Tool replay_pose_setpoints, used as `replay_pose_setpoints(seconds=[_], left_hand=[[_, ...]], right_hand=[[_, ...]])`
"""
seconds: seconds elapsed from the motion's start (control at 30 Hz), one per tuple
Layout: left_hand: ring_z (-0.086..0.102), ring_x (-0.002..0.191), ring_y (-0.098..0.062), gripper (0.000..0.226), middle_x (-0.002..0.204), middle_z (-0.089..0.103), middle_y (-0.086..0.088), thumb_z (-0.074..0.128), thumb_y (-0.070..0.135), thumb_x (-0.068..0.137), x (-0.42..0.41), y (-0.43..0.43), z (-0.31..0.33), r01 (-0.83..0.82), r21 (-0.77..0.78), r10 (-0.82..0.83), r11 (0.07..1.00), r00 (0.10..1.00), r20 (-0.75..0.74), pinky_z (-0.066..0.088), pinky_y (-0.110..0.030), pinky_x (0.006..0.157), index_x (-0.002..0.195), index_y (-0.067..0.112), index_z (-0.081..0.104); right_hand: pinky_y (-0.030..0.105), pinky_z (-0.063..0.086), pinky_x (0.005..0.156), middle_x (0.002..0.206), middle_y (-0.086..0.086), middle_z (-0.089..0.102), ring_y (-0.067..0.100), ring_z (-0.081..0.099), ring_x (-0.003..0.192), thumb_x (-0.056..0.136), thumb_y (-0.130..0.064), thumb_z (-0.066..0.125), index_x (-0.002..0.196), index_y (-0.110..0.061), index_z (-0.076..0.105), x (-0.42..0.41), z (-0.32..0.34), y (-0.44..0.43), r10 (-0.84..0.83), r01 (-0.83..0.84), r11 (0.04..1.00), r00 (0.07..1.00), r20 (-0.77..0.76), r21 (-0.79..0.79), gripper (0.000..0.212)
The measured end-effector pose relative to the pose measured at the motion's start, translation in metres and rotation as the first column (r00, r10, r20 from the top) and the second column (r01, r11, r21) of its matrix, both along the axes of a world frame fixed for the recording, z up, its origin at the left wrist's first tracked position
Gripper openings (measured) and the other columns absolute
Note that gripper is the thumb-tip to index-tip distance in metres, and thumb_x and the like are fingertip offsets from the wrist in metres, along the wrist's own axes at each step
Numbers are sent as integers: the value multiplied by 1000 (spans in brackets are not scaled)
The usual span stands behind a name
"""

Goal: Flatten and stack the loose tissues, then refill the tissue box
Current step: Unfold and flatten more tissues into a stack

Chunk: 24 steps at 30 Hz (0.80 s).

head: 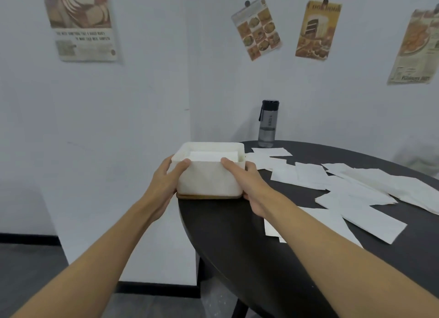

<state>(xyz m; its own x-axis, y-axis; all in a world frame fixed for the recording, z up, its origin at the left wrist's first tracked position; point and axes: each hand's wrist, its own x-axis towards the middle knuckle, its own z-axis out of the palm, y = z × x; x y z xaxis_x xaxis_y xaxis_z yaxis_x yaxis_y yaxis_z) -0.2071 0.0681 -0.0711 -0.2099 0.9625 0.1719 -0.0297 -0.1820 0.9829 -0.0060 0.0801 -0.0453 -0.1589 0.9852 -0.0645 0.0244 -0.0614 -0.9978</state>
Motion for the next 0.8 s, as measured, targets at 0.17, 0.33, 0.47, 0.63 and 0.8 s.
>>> replay_pose_setpoints(seconds=[0.17,0.33,0.47,0.63,0.8], left_hand=[[47,126,-12,60,142,44,9,65,41,95,13,-10,8,-166,76,181,983,941,-287,47,-33,101,147,30,37],[47,117,-9,40,127,54,13,61,44,86,68,-38,22,-90,485,423,870,642,-639,35,-42,111,123,31,57],[42,133,-18,34,136,53,4,55,47,87,100,-33,16,-47,502,479,863,386,-788,17,-52,119,116,33,65],[35,134,-22,38,129,53,1,61,35,91,113,-23,7,-7,402,372,915,398,-839,37,-53,107,128,33,53],[43,119,-21,29,118,53,-2,63,23,94,92,-12,8,5,397,353,918,449,-821,47,-46,98,122,17,58]], right_hand=[[25,38,87,133,-10,49,9,49,110,83,-39,75,143,-18,29,4,5,-6,-83,73,993,990,112,89,77],[28,45,84,127,-6,55,12,54,108,91,-34,67,140,-25,41,62,17,-27,-85,-31,967,895,439,251,56],[42,37,109,127,-9,60,13,53,121,91,-32,64,127,-28,57,125,-2,-45,-193,-102,945,596,780,312,37],[41,28,115,137,-14,54,10,46,129,93,-33,62,129,-32,55,145,-19,-54,-197,-141,933,569,799,330,36],[41,37,111,144,-5,46,15,44,130,91,-31,67,141,-31,42,127,-10,-30,-242,-44,911,746,620,410,56]])
